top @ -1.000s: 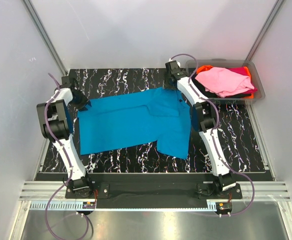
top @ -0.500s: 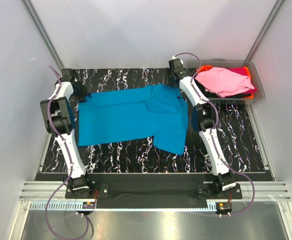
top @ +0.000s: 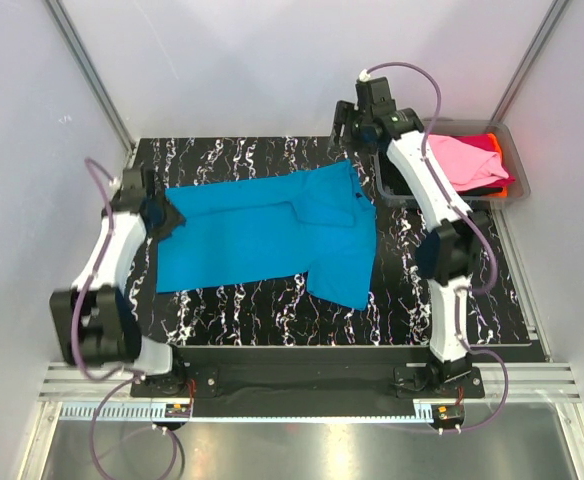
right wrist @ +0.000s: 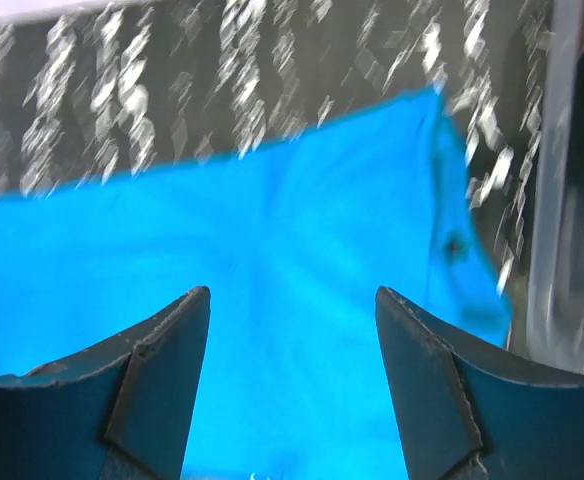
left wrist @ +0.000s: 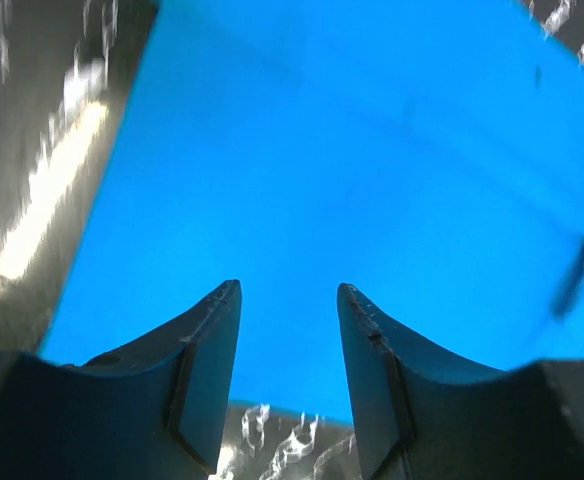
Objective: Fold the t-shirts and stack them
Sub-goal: Fold the tshirt
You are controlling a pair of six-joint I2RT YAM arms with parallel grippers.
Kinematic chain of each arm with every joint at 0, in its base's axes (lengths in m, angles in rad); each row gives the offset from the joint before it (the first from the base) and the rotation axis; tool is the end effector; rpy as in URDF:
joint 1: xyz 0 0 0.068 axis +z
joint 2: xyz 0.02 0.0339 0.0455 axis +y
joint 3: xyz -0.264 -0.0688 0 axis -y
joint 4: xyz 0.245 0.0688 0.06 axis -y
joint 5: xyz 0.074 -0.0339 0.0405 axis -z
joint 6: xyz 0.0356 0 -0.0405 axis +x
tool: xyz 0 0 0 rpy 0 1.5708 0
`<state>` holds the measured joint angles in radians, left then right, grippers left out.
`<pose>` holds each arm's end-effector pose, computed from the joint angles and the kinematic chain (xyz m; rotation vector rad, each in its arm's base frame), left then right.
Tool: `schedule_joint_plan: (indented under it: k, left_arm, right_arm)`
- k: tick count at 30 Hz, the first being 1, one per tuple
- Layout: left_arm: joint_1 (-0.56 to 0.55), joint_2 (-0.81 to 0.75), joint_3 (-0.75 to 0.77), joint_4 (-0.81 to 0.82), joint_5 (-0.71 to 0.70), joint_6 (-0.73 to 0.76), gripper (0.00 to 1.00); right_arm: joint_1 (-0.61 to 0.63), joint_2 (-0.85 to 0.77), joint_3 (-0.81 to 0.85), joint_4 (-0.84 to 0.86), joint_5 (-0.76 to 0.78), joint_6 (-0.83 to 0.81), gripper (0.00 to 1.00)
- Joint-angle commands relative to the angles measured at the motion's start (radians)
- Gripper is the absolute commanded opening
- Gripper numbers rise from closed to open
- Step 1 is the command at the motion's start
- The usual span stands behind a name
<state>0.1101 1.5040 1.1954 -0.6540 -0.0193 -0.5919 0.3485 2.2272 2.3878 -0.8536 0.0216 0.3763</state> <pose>0.3147 0.0355 0.2697 -0.8811 2.3839 -0.1665 0.4680 0.1692 0.3510 0.0434 2.2886 0.3578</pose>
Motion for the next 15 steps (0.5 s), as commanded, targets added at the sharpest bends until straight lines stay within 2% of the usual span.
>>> schedule_joint_plan:
  k: [1, 3, 4, 5, 7, 8, 13, 15]
  left_arm:
    - [0.003, -0.141, -0.184, -0.033, -0.068, -0.109, 0.47]
    - [0.003, -0.238, -0.275, -0.050, -0.085, -0.158, 0.45]
    - [0.005, -0.270, -0.301, -0.065, -0.093, -0.173, 0.43]
    - [0.003, -0.310, -0.342, -0.068, -0.091, -0.192, 0.43]
    - [0.011, -0.343, -0.378, -0.091, -0.114, -0.218, 0.42]
    - [0.014, -0.352, -0.397, -0.098, -0.119, -0.220, 0.42]
    - [0.056, -0.328, -0.402, -0.133, -0.140, -0.224, 0.42]
    - [0.083, -0.309, -0.398, -0.141, -0.143, -0.233, 0.38]
  right_arm:
    - [0.052, -0.190, -0.221, -0.071, -0.086, 0.022, 0.74]
    - [0.066, -0.323, -0.347, -0.027, -0.113, 0.036, 0.74]
    - [0.072, -0.372, -0.489, -0.001, -0.129, 0.047, 0.74]
    - [0.072, -0.468, -0.560, 0.055, -0.158, 0.062, 0.74]
    - [0.073, -0.555, -0.747, 0.100, -0.178, 0.101, 0.74]
    - [0.073, -0.621, -0.797, 0.123, -0.193, 0.107, 0.74]
    - [0.073, -0.730, -1.036, 0.140, -0.245, 0.125, 0.74]
    - [0.072, -0.779, -1.097, 0.154, -0.252, 0.130, 0.75]
